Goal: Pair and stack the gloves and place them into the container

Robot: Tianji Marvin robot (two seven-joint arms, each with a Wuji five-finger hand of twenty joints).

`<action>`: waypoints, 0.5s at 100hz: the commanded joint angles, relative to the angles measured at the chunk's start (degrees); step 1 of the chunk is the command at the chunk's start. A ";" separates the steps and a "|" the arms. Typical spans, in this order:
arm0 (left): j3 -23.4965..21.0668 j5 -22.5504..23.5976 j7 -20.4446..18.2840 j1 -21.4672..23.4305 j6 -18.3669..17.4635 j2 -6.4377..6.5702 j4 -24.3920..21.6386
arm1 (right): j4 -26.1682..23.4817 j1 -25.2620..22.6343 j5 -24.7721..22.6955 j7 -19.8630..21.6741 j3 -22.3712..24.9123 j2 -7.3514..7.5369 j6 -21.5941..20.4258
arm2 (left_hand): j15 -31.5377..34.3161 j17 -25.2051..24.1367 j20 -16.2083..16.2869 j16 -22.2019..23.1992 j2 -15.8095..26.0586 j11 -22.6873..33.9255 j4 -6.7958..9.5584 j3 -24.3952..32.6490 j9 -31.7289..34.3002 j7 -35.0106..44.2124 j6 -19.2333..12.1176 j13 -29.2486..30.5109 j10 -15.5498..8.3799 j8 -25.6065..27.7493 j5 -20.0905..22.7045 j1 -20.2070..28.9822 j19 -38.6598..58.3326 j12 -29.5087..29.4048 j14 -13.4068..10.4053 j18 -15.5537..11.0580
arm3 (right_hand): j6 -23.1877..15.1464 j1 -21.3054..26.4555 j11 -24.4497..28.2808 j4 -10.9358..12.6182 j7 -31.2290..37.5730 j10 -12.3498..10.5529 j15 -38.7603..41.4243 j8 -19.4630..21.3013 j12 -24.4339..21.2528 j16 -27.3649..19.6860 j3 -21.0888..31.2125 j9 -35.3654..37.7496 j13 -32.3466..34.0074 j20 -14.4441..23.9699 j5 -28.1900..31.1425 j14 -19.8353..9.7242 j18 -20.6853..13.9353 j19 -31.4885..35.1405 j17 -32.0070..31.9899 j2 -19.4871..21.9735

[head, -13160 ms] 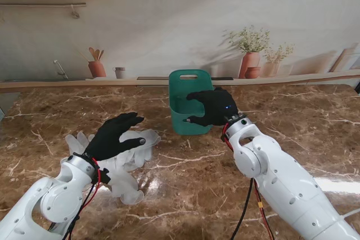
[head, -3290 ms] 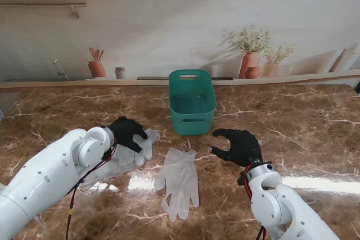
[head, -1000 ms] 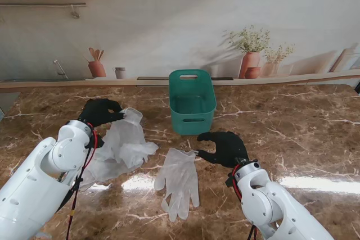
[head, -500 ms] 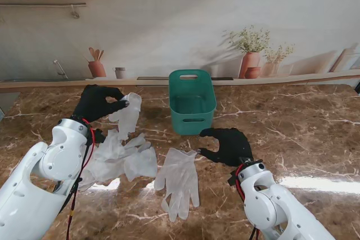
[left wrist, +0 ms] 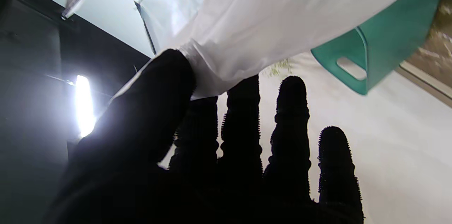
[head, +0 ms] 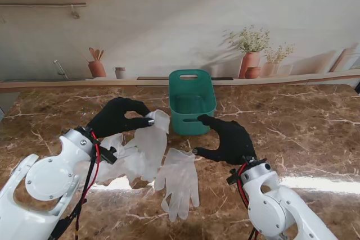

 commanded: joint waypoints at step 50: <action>7.48 -7.63 -7.15 -3.48 -5.74 1.67 6.49 | -1.32 -1.18 22.56 20.27 3.09 1.40 -5.09 | 4.78 2.86 4.72 4.27 3.92 -1.74 1.64 -2.53 1.21 -0.43 -4.52 4.04 -0.34 4.33 -1.75 2.59 7.16 -0.99 2.30 2.42 | -3.31 -9.90 3.30 0.59 9.91 0.83 1.47 5.76 6.82 5.29 2.98 3.88 -5.14 7.30 11.72 1.41 0.21 -5.03 -3.64 2.84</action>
